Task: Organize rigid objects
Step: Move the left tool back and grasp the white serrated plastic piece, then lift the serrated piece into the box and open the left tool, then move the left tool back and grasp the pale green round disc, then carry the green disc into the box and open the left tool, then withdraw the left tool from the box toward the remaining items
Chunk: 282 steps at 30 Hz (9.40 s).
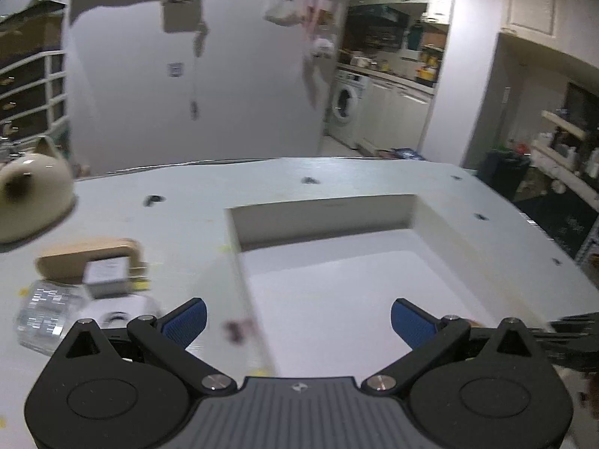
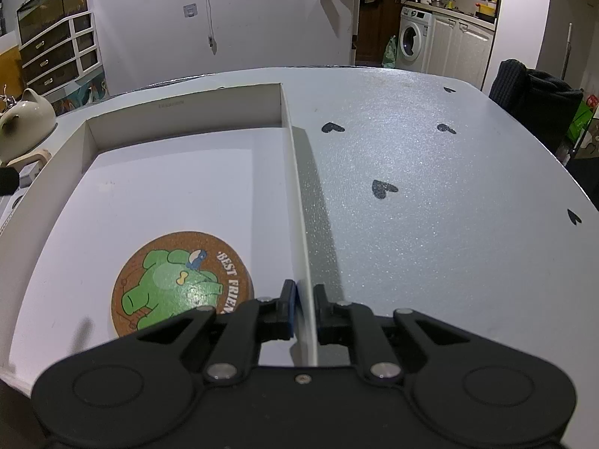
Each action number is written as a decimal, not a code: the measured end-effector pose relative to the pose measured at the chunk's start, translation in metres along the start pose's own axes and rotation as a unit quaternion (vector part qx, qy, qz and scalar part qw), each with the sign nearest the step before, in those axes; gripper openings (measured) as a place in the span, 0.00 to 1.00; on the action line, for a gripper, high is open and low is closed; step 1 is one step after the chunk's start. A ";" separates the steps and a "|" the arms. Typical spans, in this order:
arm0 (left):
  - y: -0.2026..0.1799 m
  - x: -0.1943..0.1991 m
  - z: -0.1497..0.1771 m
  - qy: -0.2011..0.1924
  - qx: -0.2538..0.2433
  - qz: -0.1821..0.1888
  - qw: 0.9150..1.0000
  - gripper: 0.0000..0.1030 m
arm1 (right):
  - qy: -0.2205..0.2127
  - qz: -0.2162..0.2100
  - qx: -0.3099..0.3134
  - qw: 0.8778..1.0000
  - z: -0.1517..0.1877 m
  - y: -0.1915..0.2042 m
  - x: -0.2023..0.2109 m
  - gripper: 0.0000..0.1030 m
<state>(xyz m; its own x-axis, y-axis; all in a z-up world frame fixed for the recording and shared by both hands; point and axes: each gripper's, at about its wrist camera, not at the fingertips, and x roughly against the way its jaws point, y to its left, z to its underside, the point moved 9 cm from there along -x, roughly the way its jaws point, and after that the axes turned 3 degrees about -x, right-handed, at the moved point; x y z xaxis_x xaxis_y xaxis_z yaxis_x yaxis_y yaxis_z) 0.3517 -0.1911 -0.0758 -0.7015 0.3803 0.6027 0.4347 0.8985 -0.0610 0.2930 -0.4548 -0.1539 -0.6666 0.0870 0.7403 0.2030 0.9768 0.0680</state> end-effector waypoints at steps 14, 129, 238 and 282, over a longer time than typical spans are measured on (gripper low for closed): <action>0.086 -0.017 0.021 0.026 0.039 -0.122 0.991 1.00 | -0.006 -0.003 -0.003 1.000 0.000 -0.001 0.001 0.10; -0.068 -0.043 0.038 0.105 0.018 0.030 0.994 0.97 | -0.003 0.001 -0.006 1.000 0.000 0.001 0.000 0.10; -0.055 0.039 0.064 0.060 -0.161 0.115 0.978 0.49 | -0.015 -0.001 -0.009 1.000 0.002 0.000 0.001 0.10; -0.062 0.095 0.090 0.058 -0.178 0.147 0.971 0.99 | -0.020 -0.006 -0.012 1.000 0.003 -0.002 0.001 0.10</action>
<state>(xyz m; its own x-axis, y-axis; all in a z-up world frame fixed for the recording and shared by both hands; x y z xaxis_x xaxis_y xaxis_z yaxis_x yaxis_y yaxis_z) 0.2072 -0.1912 -0.0860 -0.4573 0.5636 0.6879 0.7896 0.6132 0.0225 0.2898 -0.4564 -0.1552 -0.6968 0.0831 0.7125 0.2111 0.9730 0.0929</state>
